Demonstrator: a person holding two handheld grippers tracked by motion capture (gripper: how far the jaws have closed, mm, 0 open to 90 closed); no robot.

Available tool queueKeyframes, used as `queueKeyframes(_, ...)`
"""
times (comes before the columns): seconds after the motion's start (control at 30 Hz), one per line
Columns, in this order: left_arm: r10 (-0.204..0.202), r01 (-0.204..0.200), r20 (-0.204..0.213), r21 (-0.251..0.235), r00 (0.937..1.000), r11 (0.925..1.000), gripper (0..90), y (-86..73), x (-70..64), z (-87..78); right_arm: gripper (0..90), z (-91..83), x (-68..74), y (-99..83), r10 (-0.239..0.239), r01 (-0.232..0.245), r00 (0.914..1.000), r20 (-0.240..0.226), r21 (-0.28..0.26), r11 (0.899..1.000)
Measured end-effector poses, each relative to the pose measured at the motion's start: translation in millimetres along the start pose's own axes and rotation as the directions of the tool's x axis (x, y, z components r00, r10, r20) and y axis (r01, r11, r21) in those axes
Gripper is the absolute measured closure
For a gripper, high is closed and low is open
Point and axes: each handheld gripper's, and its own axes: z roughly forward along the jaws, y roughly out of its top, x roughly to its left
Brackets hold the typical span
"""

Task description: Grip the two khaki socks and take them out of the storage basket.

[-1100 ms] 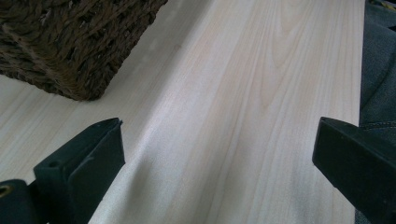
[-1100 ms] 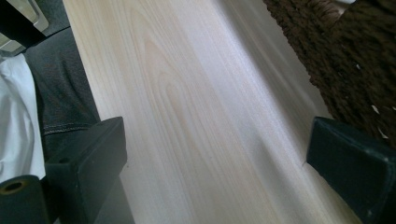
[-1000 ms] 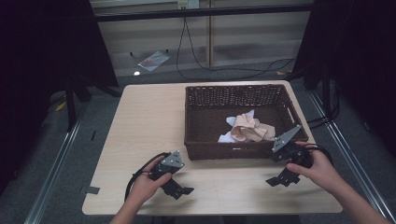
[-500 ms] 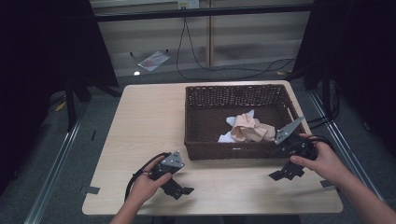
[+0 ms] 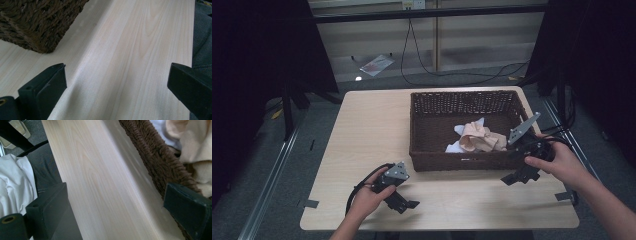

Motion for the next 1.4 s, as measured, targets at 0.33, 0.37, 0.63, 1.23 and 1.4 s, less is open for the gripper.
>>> queueKeyframes(0.33, 0.002, -0.002, 0.000, 0.008, 1.0000, 1.0000, 1.9, 0.2, 0.1, -0.8, 6.1, -12.7, -3.9, 15.5, 0.010, -0.010, 0.9997, 0.023, -0.010, 1.000)
queueKeyframes(0.37, 0.000, 0.000, 0.000, 0.007, 1.0000, 1.0000, 1.9, 0.1, 0.0, -0.8, 6.1, -14.8, -5.6, 19.0, 0.007, -0.007, 0.9997, 0.024, -0.012, 1.000)
queueKeyframes(0.63, -0.001, 0.001, 0.002, 0.008, 1.0000, 1.0000, 1.9, -0.1, -0.2, -0.8, 6.3, -17.6, -11.7, 31.8, 0.021, -0.021, 0.9991, 0.036, -0.006, 1.000)
queueKeyframes(1.23, 0.001, -0.001, 0.006, -0.005, 1.0000, 1.0000, 1.9, -1.4, -0.1, 0.2, 6.0, -7.6, -42.9, 58.4, 0.087, -0.090, 0.9915, 0.097, 0.022, 0.996)
queueKeyframes(1.4, 0.002, -0.002, 0.005, -0.003, 1.0000, 1.0000, 1.9, -1.3, -0.3, 0.0, 5.4, -2.4, -52.7, 61.5, 0.120, -0.123, 0.9868, 0.110, 0.026, 0.992)
